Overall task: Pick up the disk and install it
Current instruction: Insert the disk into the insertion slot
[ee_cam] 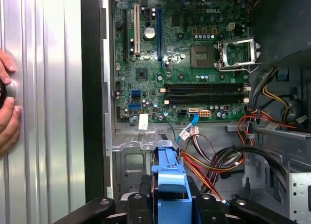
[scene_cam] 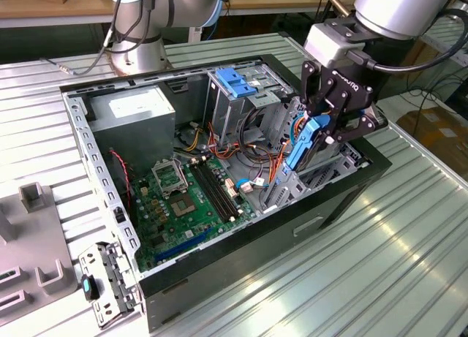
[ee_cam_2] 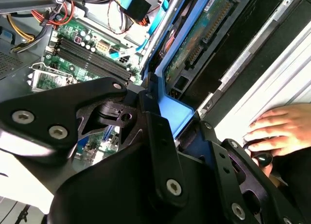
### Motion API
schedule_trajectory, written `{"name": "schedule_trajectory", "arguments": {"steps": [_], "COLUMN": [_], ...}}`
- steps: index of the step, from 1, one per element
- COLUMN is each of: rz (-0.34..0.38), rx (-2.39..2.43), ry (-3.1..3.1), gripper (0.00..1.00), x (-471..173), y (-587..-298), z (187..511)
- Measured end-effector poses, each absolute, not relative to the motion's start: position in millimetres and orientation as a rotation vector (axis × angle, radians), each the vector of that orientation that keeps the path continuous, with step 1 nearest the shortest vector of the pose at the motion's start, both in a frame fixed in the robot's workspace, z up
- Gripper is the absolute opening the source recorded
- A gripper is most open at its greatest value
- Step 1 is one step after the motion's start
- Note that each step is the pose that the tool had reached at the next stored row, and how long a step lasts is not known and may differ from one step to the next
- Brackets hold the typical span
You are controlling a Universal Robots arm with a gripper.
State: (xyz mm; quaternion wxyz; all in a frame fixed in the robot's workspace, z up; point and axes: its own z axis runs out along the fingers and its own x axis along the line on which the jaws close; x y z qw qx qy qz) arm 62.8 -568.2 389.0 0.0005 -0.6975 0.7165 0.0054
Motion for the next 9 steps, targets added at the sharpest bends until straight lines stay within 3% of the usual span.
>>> {"name": "schedule_trajectory", "arguments": {"steps": [9], "rz": [0.017], "rx": [-2.191], "ry": [2.250], "gripper": [0.37], "x": [62.8], "y": [-568.3], "z": [386.9]}}
